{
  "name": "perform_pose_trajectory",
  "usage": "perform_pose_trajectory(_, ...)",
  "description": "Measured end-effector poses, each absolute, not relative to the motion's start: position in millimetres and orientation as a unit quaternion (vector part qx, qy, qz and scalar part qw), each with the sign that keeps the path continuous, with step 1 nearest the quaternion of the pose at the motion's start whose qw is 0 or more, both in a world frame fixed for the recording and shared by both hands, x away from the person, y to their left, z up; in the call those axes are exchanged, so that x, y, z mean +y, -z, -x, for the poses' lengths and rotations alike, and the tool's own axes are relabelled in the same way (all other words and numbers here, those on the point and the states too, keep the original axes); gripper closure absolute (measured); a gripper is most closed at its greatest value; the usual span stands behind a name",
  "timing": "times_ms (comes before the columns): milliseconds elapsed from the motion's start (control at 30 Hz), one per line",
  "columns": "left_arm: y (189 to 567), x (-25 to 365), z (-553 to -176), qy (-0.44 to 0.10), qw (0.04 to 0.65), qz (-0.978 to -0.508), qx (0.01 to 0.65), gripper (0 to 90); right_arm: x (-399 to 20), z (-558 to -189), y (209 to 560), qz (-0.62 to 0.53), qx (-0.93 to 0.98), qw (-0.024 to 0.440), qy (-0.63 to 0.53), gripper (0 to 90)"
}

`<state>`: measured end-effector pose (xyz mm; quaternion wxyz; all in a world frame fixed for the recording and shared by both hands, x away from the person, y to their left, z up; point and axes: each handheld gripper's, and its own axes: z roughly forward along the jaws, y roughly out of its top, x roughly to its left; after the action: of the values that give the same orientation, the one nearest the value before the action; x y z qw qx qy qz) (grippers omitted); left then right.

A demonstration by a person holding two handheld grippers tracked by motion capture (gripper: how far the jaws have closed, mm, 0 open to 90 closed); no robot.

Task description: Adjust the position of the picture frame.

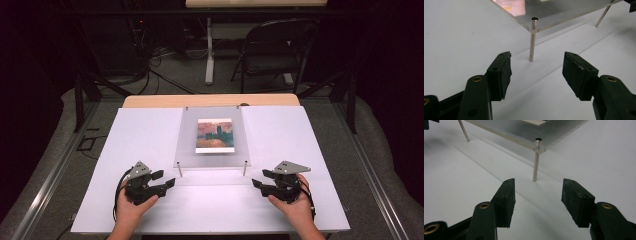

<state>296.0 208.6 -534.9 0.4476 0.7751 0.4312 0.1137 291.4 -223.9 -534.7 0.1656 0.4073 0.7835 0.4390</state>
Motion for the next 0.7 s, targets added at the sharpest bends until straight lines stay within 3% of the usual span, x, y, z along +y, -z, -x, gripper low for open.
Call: perform_pose_trajectory(700,539.9,230.2,-306.9,-0.147,0.462,-0.739,0.468,40.9,-236.3,-302.3,541.5,-0.436,0.771,0.162,-0.435,42.6)
